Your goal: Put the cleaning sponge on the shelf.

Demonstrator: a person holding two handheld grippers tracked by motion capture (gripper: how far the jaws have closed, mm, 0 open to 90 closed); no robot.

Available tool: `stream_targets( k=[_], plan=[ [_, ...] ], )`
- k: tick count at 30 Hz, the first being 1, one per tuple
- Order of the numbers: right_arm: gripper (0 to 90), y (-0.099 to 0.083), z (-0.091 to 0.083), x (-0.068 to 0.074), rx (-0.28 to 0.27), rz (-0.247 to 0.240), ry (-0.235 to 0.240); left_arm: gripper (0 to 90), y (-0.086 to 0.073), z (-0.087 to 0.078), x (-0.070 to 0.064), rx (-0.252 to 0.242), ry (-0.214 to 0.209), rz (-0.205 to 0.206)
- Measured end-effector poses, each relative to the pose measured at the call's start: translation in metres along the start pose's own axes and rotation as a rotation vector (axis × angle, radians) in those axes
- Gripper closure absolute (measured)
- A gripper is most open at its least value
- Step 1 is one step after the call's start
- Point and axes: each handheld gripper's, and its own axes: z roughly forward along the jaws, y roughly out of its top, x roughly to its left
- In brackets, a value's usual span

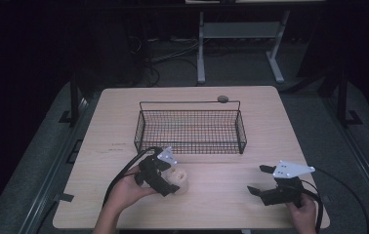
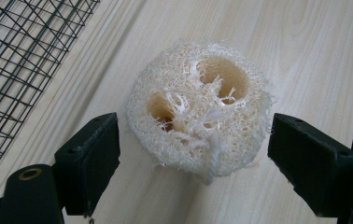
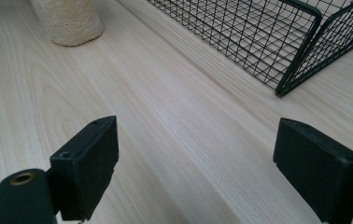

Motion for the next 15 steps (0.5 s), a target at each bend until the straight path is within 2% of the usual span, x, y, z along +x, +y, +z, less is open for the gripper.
stream_targets(
  k=[15],
  plan=[
    [13.5,0.0,0.0,0.0,-0.005,0.0,0.001,16.2,0.008,0.011,0.002,0.01,-0.025,-0.003]
  ],
)
